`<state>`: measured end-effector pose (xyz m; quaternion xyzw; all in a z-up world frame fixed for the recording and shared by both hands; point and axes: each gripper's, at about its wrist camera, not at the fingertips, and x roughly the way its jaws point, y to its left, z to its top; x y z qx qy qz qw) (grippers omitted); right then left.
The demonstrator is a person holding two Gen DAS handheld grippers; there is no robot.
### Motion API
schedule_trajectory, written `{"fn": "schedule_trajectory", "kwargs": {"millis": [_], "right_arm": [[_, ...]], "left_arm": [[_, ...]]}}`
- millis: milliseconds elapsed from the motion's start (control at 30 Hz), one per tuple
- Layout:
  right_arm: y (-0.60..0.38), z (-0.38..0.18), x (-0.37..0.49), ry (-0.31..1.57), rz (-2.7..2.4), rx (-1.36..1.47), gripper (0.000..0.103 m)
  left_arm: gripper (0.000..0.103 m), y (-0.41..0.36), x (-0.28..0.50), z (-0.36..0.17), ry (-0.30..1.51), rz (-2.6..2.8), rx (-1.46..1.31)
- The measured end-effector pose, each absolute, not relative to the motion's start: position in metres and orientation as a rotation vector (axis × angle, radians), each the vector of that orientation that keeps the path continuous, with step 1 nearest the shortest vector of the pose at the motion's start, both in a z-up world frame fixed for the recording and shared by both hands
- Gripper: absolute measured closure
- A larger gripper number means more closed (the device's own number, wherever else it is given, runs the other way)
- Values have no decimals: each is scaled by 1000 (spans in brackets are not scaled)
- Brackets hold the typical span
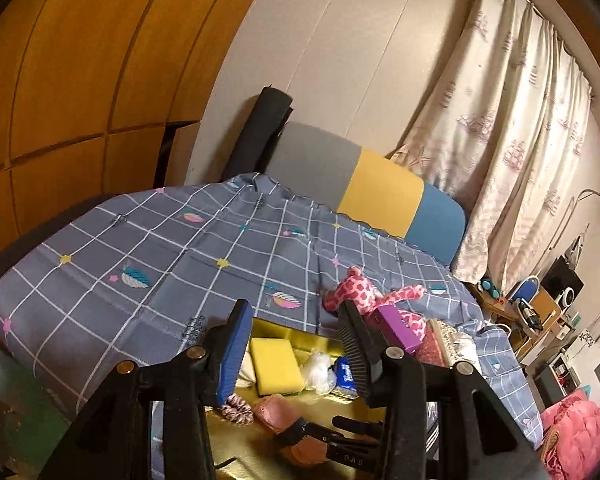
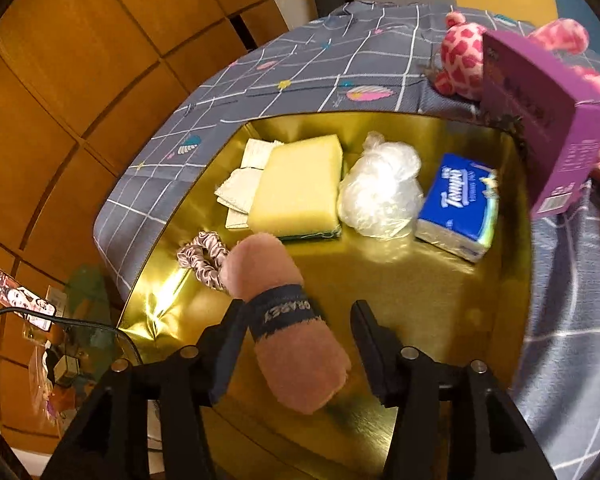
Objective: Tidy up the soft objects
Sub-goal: 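Move both tools back toward the remaining soft toys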
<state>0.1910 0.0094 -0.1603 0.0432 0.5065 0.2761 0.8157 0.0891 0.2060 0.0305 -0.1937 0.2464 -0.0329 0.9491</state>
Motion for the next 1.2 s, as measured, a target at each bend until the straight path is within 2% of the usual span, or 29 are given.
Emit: {"fn": "schedule_trajectory", "kwargs": {"millis": [167,333,633,933,1200], "right_arm": [[2,-161,183,1102,536,14,48],[-8,-167,182,1149,553,110,48],[-50,-131,171,1005,508,122,48],[-146,-105,162,921,360,168,48],[-253,-118,154,921,162,228,45]], "left_arm": [[58,193,91,31,498,-107,-394],[58,173,95,24,527,-169,-386],[58,135,102,16,567,-276,-387],[57,69,120,5,656,-423,-342],[57,-9,141,-18,807,-597,-287]]}}
